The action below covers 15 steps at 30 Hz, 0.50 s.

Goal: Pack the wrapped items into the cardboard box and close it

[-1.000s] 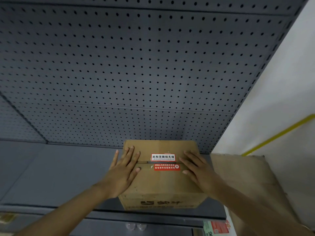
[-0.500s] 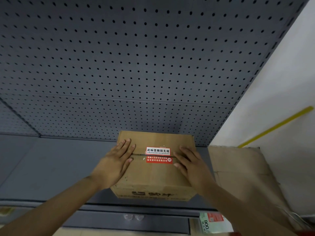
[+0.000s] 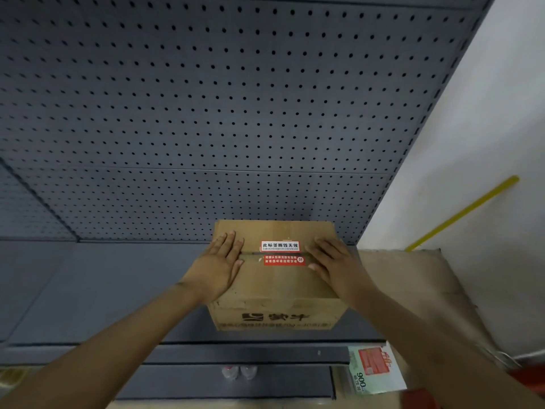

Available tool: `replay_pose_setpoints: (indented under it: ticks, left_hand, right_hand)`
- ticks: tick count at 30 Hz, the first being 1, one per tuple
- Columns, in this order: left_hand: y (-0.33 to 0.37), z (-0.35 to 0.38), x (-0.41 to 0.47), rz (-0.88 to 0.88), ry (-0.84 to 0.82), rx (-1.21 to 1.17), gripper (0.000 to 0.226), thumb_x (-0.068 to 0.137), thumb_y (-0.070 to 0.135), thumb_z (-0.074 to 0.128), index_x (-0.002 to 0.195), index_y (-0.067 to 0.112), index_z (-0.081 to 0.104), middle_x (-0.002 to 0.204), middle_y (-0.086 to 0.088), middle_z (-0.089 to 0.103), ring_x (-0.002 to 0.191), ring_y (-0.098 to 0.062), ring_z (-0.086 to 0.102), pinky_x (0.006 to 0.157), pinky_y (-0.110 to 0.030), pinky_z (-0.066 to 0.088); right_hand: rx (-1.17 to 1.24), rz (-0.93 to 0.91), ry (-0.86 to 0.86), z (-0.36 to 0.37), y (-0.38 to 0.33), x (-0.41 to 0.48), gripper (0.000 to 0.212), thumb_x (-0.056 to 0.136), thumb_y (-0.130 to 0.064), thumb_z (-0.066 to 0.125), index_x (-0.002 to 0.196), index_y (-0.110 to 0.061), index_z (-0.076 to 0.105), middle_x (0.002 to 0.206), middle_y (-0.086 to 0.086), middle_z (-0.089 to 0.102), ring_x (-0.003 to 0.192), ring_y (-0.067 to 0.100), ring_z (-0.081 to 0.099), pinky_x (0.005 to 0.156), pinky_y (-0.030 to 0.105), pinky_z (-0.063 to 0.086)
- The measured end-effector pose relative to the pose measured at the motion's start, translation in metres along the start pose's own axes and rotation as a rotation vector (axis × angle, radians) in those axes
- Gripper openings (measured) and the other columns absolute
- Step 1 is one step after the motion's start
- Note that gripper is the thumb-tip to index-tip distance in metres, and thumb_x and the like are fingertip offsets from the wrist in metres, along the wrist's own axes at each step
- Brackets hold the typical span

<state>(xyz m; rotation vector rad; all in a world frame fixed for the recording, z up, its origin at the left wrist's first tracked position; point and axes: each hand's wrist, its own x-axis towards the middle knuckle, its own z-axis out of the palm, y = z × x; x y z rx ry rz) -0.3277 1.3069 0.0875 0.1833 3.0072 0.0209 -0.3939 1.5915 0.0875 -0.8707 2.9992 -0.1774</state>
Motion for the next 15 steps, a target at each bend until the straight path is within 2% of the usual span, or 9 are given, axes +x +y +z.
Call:
replay_pose_setpoints:
  ticks: [2, 4, 7, 8, 11, 13, 15]
  left_hand:
    - [0.001, -0.003, -0.002, -0.002, -0.002, -0.003, 0.123, 0.050, 0.065, -0.049, 0.151, 0.012, -0.004, 0.161, -0.013, -0.004, 0.149, -0.024, -0.004, 0.115, -0.030, -0.009]
    - [0.001, -0.006, -0.003, -0.002, 0.024, -0.011, 0.117, 0.056, 0.067, -0.044, 0.151, 0.011, -0.004, 0.161, -0.014, -0.002, 0.149, -0.025, -0.003, 0.116, -0.031, -0.009]
    - [0.003, -0.017, -0.007, -0.010, 0.069, -0.039, 0.093, 0.076, 0.062, -0.018, 0.152, 0.012, -0.001, 0.162, -0.013, 0.005, 0.149, -0.026, -0.001, 0.119, -0.035, -0.006]
    - [0.006, -0.022, -0.011, -0.009, 0.090, -0.058, 0.088, 0.080, 0.062, -0.012, 0.153, 0.013, 0.001, 0.162, -0.011, 0.006, 0.149, -0.025, -0.001, 0.119, -0.035, -0.006]
    - [0.022, -0.036, -0.033, -0.018, 0.183, -0.116, 0.077, 0.090, 0.060, 0.004, 0.153, 0.015, -0.001, 0.162, -0.009, 0.004, 0.149, -0.024, -0.009, 0.118, -0.036, -0.012]
    - [0.036, -0.040, -0.058, -0.020, 0.254, -0.116, 0.074, 0.091, 0.059, 0.003, 0.152, 0.017, -0.007, 0.162, -0.009, -0.005, 0.147, -0.025, -0.018, 0.118, -0.040, -0.016]
    - [0.051, -0.040, -0.088, 0.013, 0.286, -0.122, 0.074, 0.089, 0.061, -0.003, 0.150, 0.019, -0.012, 0.161, -0.009, -0.010, 0.145, -0.024, -0.023, 0.118, -0.041, -0.017]
  right_hand:
    - [-0.049, 0.025, 0.002, -0.002, -0.003, -0.003, 0.077, 0.096, -0.055, 0.003, 0.117, -0.018, 0.067, 0.122, 0.004, 0.067, 0.115, 0.029, 0.061, 0.100, 0.040, 0.045]
    - [-0.029, 0.028, 0.013, -0.007, -0.012, -0.009, 0.070, 0.096, -0.054, 0.012, 0.123, -0.014, 0.063, 0.127, 0.008, 0.063, 0.120, 0.032, 0.056, 0.100, 0.044, 0.045]
    - [0.053, 0.040, 0.097, -0.021, -0.019, -0.020, 0.045, 0.098, -0.032, 0.038, 0.138, -0.013, 0.046, 0.146, 0.007, 0.044, 0.137, 0.031, 0.034, 0.115, 0.044, 0.030]
    - [0.076, 0.049, 0.134, -0.028, -0.021, -0.027, 0.044, 0.097, -0.024, 0.045, 0.140, -0.015, 0.044, 0.148, 0.005, 0.041, 0.138, 0.029, 0.031, 0.116, 0.042, 0.027]
    - [0.172, 0.021, 0.238, -0.048, -0.029, -0.051, 0.041, 0.091, -0.012, 0.052, 0.132, -0.016, 0.052, 0.141, 0.005, 0.048, 0.132, 0.027, 0.036, 0.111, 0.045, 0.033]
    - [0.264, 0.017, 0.313, -0.064, -0.037, -0.076, 0.033, 0.090, -0.008, 0.056, 0.122, -0.013, 0.061, 0.132, 0.007, 0.056, 0.124, 0.027, 0.042, 0.107, 0.046, 0.036]
    - [0.358, -0.008, 0.502, -0.083, -0.046, -0.107, 0.028, 0.088, -0.005, 0.060, 0.113, -0.015, 0.068, 0.127, 0.005, 0.060, 0.118, 0.024, 0.047, 0.104, 0.045, 0.041]
